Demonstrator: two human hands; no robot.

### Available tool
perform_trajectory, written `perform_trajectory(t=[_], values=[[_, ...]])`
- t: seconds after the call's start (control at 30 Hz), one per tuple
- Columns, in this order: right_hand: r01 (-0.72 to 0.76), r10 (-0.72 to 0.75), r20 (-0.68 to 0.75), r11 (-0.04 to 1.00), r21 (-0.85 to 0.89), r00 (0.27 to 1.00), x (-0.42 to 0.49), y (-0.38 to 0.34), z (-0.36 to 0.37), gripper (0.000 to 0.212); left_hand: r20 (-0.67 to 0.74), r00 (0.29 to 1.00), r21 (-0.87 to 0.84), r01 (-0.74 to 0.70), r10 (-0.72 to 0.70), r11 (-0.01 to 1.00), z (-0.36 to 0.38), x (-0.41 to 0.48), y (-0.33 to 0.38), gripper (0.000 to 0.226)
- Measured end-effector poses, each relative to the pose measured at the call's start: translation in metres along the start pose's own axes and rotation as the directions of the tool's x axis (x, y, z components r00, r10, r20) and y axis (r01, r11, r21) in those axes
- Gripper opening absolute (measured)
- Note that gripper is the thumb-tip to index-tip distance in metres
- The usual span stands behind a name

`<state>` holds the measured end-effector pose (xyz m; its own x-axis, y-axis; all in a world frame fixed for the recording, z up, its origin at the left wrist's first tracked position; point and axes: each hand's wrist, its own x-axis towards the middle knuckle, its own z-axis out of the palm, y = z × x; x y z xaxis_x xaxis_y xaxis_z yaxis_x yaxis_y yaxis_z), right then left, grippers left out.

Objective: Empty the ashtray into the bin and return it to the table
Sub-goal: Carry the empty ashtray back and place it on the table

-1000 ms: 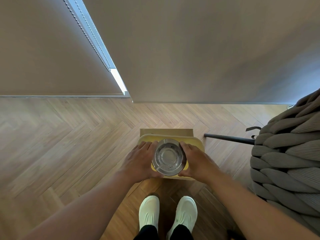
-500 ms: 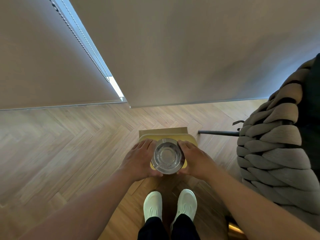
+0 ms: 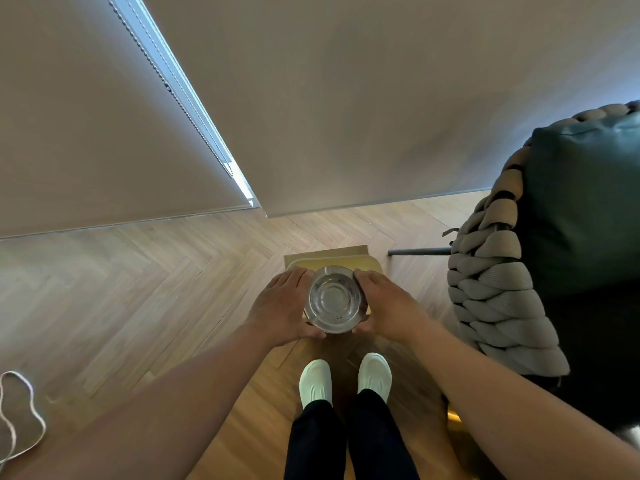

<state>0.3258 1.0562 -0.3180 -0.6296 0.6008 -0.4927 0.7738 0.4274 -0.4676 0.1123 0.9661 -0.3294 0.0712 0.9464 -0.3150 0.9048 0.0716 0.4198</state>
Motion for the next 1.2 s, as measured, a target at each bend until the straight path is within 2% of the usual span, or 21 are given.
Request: perform_trajectory(t=[0.67, 0.93, 1.2], values=[[-0.01, 0.008, -0.08, 1.0, -0.024, 0.997, -0.137, -0.088, -0.084, 0.102, -0.014, 1.0, 0.035, -0.014, 0.014, 0.999, -0.119, -0.104, 0.088, 0.109], [-0.009, 0.006, -0.063, 0.999, -0.036, 0.998, -0.187, -0.108, -0.09, 0.101, -0.012, 1.0, 0.019, -0.015, 0.015, 1.0, -0.125, -0.144, 0.113, 0.108], [-0.049, 0.048, -0.112, 0.999, -0.004, 0.993, -0.227, -0.107, -0.067, 0.09, -0.016, 0.995, -0.003, -0.098, 0.098, 0.995, -0.115, -0.169, 0.129, 0.104]])
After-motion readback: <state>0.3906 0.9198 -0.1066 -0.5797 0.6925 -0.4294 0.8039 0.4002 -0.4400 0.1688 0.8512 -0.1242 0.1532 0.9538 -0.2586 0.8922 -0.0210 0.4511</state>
